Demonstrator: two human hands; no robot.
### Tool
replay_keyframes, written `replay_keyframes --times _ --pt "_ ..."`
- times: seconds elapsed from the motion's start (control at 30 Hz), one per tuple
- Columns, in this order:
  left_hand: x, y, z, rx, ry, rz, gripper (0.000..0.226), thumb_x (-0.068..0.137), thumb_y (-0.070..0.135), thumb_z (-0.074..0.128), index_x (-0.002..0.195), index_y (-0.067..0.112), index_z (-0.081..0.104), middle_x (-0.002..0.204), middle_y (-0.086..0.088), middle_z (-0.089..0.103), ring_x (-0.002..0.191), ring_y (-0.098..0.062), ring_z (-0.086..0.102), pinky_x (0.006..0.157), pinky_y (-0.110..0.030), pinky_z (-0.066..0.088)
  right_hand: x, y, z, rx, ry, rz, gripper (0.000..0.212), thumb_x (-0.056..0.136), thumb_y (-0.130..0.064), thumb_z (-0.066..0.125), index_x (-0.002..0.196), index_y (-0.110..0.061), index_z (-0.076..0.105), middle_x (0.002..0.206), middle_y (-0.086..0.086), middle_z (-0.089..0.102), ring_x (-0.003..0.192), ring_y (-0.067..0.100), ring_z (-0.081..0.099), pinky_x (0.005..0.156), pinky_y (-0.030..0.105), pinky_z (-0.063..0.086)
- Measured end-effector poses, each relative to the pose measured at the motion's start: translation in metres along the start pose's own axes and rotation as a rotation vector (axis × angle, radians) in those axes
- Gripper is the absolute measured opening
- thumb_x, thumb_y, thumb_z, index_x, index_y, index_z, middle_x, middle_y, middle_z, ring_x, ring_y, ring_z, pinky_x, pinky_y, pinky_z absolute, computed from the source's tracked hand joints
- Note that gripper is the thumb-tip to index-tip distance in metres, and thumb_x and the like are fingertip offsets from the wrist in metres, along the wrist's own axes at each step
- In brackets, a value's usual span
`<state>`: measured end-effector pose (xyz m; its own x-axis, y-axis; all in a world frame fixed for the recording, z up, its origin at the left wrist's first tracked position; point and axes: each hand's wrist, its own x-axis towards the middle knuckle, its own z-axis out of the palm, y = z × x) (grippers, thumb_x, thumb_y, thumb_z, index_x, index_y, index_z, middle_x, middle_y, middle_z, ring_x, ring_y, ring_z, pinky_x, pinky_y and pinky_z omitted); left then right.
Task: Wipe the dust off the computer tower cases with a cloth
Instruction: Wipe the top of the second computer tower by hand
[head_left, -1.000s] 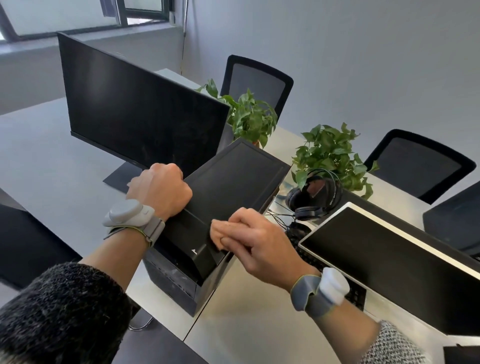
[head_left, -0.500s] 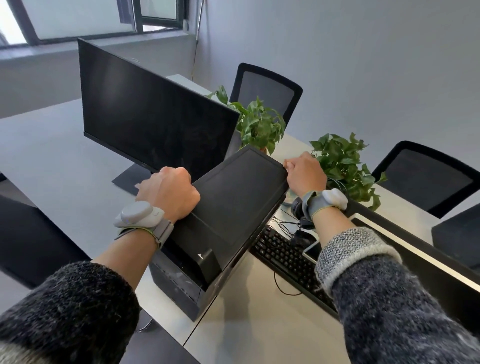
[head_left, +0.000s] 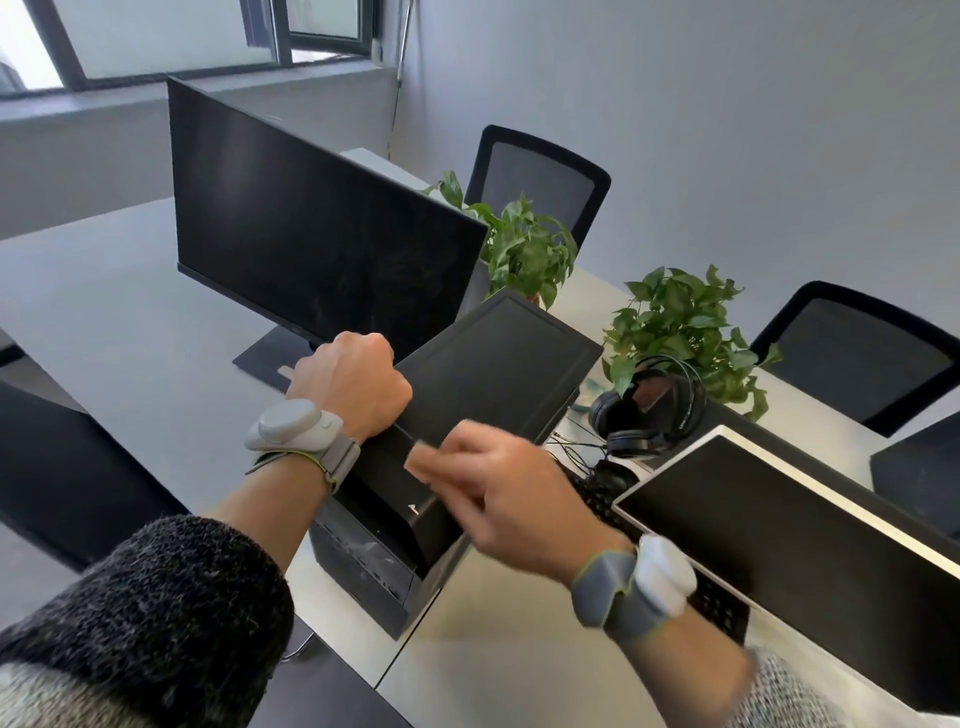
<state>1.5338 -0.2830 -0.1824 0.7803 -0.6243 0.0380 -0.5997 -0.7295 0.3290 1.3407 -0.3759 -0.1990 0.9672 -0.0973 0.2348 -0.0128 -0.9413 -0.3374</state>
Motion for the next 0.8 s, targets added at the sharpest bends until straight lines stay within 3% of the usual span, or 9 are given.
replay_keyframes --times 0.1,0.2,0.33,0.43,0.5,0.67,0.73,0.8 --pt "0.002 0.000 0.002 -0.006 -0.006 0.000 0.020 0.091 0.021 0.054 0.087 0.020 0.074 0.082 0.000 0.065 0.068 -0.021 0.060 0.063 -0.034 0.049 -0.002 0.001 -0.001 0.029 -0.020 -0.060 0.034 0.109 -0.040 0.049 0.135 -0.036 0.070 0.108 -0.014 0.063 0.095 0.011 0.056 0.071 0.038 0.053" --pt "0.002 -0.001 0.002 -0.024 0.003 -0.005 0.021 0.091 0.021 0.054 0.088 0.020 0.075 0.083 0.000 0.066 0.071 -0.023 0.062 0.064 -0.035 0.054 0.010 0.031 0.000 -0.064 0.049 -0.018 0.031 0.104 -0.043 0.057 0.130 -0.038 0.072 0.102 -0.012 0.062 0.095 0.015 0.052 0.079 0.040 0.047" --pt "0.000 -0.002 0.003 -0.010 0.029 -0.010 0.023 0.092 0.022 0.052 0.087 0.021 0.075 0.086 0.000 0.067 0.073 -0.026 0.061 0.064 -0.033 0.046 0.037 0.107 -0.007 -0.075 0.238 0.280 0.016 0.097 -0.028 0.070 0.107 -0.026 0.081 0.099 -0.002 0.053 0.098 0.023 0.048 0.092 0.047 0.048" --pt "0.000 -0.001 0.003 0.003 0.032 -0.016 0.024 0.092 0.022 0.051 0.088 0.022 0.075 0.086 0.000 0.067 0.070 -0.024 0.057 0.063 -0.032 0.041 0.059 0.159 -0.026 -0.083 0.294 0.551 0.015 0.099 -0.021 0.071 0.109 -0.014 0.080 0.103 0.003 0.052 0.108 0.027 0.050 0.102 0.043 0.046" --pt "0.001 -0.003 0.004 -0.003 0.028 -0.015 0.024 0.093 0.022 0.051 0.088 0.022 0.075 0.086 0.000 0.067 0.070 -0.023 0.058 0.063 -0.032 0.043 0.071 0.183 -0.035 -0.138 0.312 0.651 0.019 0.100 -0.021 0.068 0.110 -0.007 0.078 0.104 0.009 0.054 0.112 0.033 0.053 0.100 0.042 0.048" --pt "0.000 -0.003 0.003 -0.035 0.004 -0.004 0.024 0.091 0.023 0.052 0.087 0.021 0.075 0.080 0.001 0.068 0.072 -0.025 0.065 0.071 -0.039 0.061 0.086 0.200 -0.036 -0.257 0.269 0.660 0.031 0.099 -0.015 0.057 0.077 -0.027 0.075 0.093 0.011 0.050 0.093 0.039 0.055 0.086 0.040 0.047" --pt "-0.001 -0.002 0.001 -0.031 -0.009 -0.001 0.023 0.090 0.022 0.052 0.087 0.020 0.075 0.081 0.000 0.068 0.072 -0.025 0.065 0.070 -0.038 0.060 0.082 0.187 -0.036 -0.293 0.272 0.627 0.030 0.099 -0.013 0.057 0.083 -0.029 0.077 0.092 0.008 0.048 0.094 0.038 0.054 0.089 0.041 0.046" --pt "-0.002 0.000 -0.001 -0.029 -0.008 0.000 0.023 0.090 0.021 0.052 0.088 0.020 0.075 0.083 -0.001 0.068 0.073 -0.025 0.065 0.071 -0.038 0.060 0.073 0.163 -0.034 -0.240 0.278 0.577 0.025 0.098 -0.010 0.057 0.094 -0.021 0.080 0.094 0.005 0.046 0.094 0.035 0.052 0.092 0.043 0.047"
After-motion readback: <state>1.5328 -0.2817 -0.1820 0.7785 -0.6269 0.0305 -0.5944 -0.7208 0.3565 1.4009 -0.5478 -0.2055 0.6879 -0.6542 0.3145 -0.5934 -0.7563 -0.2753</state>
